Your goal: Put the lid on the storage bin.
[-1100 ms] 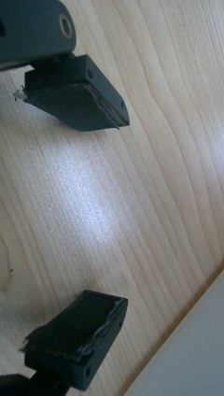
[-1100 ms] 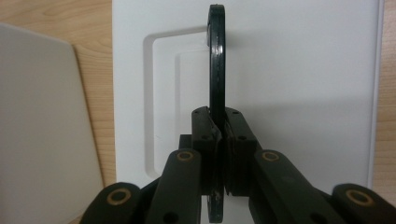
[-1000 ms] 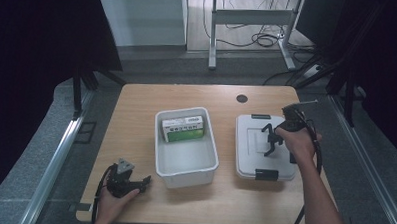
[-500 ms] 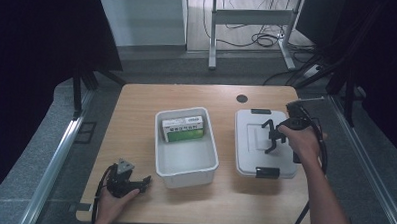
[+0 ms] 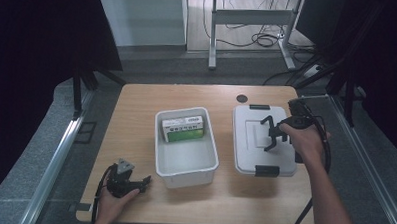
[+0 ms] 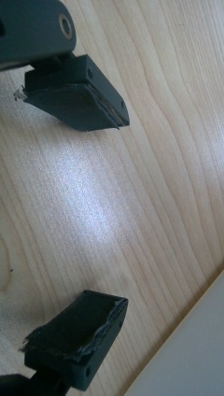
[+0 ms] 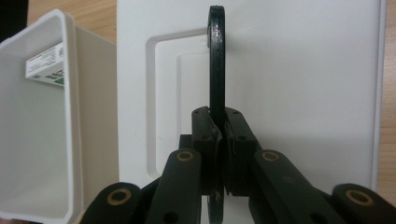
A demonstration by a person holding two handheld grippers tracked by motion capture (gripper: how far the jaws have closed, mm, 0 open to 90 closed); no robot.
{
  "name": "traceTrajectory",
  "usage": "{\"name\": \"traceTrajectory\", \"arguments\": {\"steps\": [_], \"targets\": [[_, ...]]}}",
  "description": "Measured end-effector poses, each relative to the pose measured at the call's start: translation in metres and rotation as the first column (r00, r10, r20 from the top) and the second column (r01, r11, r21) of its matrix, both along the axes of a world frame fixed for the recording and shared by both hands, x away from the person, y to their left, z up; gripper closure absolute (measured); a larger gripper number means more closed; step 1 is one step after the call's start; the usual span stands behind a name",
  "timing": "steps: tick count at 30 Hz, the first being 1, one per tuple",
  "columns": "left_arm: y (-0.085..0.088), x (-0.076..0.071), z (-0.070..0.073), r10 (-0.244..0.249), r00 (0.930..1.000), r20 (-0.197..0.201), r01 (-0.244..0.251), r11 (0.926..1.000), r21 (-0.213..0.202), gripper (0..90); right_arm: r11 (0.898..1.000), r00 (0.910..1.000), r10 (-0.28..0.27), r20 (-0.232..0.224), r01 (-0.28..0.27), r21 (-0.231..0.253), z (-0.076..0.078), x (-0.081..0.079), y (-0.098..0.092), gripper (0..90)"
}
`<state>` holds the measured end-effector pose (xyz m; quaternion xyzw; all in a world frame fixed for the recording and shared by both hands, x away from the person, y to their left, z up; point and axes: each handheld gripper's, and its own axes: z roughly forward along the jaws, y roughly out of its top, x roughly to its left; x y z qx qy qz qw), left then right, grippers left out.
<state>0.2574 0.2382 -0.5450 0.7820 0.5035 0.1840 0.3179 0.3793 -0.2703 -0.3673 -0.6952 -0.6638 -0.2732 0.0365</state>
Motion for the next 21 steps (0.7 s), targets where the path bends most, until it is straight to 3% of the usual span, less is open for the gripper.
{"name": "traceTrajectory", "arguments": {"steps": [21], "targets": [[0.0, 0.0, 0.0, -0.001, 1.0, -0.002, 0.001, 1.0, 0.0, 12.3, 0.995, 0.9963, 0.046, 0.072, -0.052, 0.084, 0.03, -0.014, 0.01, 85.0]]}}
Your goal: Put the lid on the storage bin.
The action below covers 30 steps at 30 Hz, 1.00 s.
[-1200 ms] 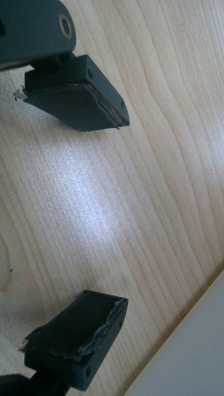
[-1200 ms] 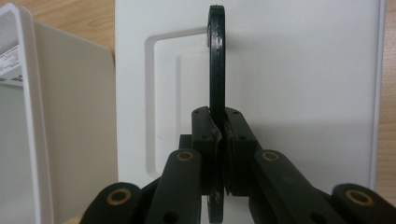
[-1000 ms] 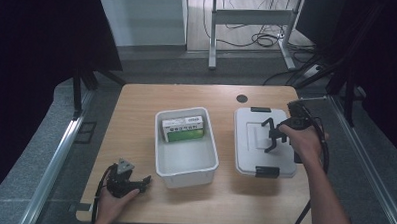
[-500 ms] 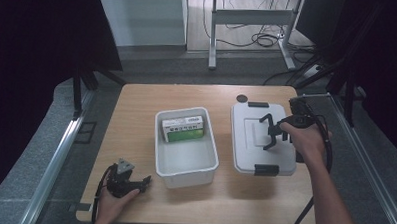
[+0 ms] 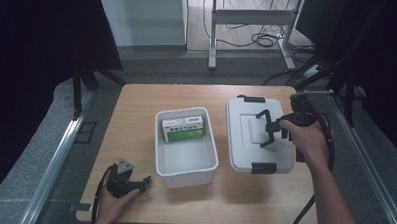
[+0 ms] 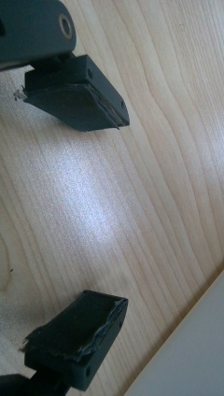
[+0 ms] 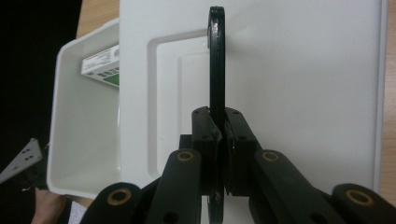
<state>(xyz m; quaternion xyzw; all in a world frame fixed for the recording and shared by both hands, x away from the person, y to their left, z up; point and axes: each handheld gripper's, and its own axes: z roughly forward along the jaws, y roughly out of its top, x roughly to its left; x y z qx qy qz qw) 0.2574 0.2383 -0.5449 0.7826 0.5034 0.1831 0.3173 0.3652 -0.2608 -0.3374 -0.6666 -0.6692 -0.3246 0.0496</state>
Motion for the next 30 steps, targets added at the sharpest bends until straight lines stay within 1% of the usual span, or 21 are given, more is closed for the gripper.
{"name": "traceTrajectory", "arguments": {"steps": [2, 5, 7, 9, 11, 13, 14, 23, 30], "targets": [[0.0, 0.0, 0.0, 0.0, 1.0, 0.0, 0.0, 1.0, 0.0, 12.3, 1.0, 0.9998, 0.013, 0.012, -0.013, 0.005, 0.003, -0.002, 0.002, 85.0], [0.0, 0.0, 0.0, 0.0, 1.0, 0.0, 0.0, 1.0, 0.0, 12.3, 0.999, 0.9993, 0.033, 0.016, -0.034, 0.03, 0.009, -0.004, 0.009, 85.0], [0.0, 0.0, 0.0, 0.0, 1.0, 0.0, 0.0, 1.0, 0.001, 12.3, 0.998, 0.9985, 0.047, 0.029, -0.048, 0.032, 0.011, -0.004, 0.012, 85.0], [0.0, 0.0, 0.0, 0.0, 1.0, 0.0, 0.0, 1.0, 0.001, 12.3, 0.998, 0.9983, 0.051, 0.027, -0.052, 0.034, 0.013, -0.005, 0.015, 85.0], [0.0, 0.0, 0.0, 0.0, 1.0, 0.0, 0.0, 1.0, 0.001, 12.3, 0.997, 0.9969, 0.067, 0.04, -0.069, 0.038, 0.016, -0.005, 0.022, 85.0], [0.0, 0.0, 0.0, 0.0, 1.0, 0.0, 0.0, 1.0, 0.001, 12.2, 0.996, 0.9966, 0.074, 0.035, -0.076, 0.04, 0.017, -0.006, 0.024, 85.1], [0.0, 0.0, 0.0, 0.0, 1.0, 0.0, 0.0, 1.0, 0.001, 12.2, 0.995, 0.9955, 0.085, 0.041, -0.087, 0.04, 0.019, -0.006, 0.029, 85.0], [0.0, 0.0, 0.0, 0.0, 1.0, 0.0, 0.0, 1.0, 0.001, 12.2, 0.993, 0.9937, 0.099, 0.052, -0.102, 0.053, 0.025, -0.006, 0.041, 85.0], [0.0, 0.0, 0.0, 0.0, 1.0, 0.0, 0.0, 1.0, 0.001, 12.2, 0.991, 0.9914, 0.117, 0.059, -0.12, 0.053, 0.028, -0.005, 0.048, 85.0]]}}
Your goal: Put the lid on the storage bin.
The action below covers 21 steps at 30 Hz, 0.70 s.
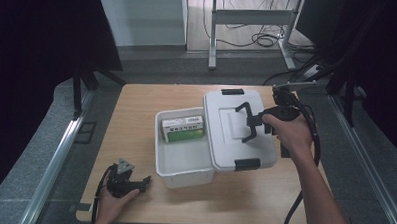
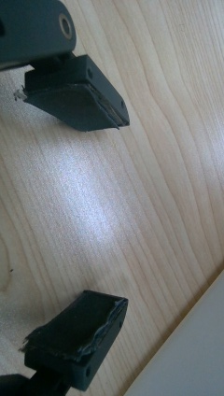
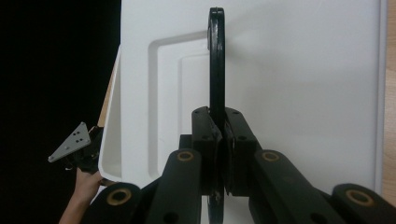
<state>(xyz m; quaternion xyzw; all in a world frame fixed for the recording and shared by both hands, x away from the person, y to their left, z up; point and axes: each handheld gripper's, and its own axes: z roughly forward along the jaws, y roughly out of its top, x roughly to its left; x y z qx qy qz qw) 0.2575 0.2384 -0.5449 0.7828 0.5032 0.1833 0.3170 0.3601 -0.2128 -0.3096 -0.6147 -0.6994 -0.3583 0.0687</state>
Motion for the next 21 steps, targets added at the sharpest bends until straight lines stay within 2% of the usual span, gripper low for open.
{"name": "traceTrajectory", "arguments": {"steps": [12, 21], "targets": [[0.0, 0.0, 0.0, 0.0, 1.0, 0.0, 0.0, 1.0, 0.0, 12.2, 1.0, 0.9999, 0.016, 0.0, -0.016, -0.001, 0.004, 0.001, 0.015, 85.0], [0.0, 0.0, 0.0, 0.0, 1.0, 0.0, 0.0, 1.0, -0.001, 12.2, 1.0, 0.9995, 0.03, -0.007, -0.03, -0.005, 0.002, 0.003, 0.027, 85.0]]}}
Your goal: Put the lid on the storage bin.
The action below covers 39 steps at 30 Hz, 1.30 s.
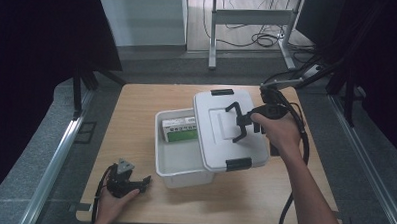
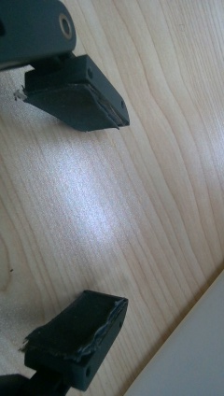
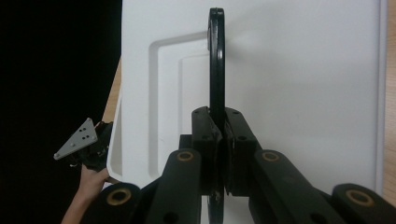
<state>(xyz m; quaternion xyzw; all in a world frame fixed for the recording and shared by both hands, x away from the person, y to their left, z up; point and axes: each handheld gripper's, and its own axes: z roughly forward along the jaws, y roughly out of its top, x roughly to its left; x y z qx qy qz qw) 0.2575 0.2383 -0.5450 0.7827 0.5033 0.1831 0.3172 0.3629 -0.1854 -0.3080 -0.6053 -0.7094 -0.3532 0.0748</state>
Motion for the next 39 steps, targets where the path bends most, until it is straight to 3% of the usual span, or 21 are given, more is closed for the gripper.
{"name": "traceTrajectory", "arguments": {"steps": [25, 39], "targets": [[0.0, 0.0, 0.0, 0.0, 1.0, 0.0, 0.0, 1.0, 0.0, 12.2, 0.998, 0.9982, 0.056, -0.023, -0.056, -0.005, -0.007, 0.009, 0.048, 85.0], [0.0, 0.0, 0.0, 0.0, 1.0, 0.001, 0.0, 1.0, 0.0, 12.2, 0.998, 0.9973, 0.067, -0.03, -0.067, 0.001, -0.006, 0.01, 0.065, 85.0]]}}
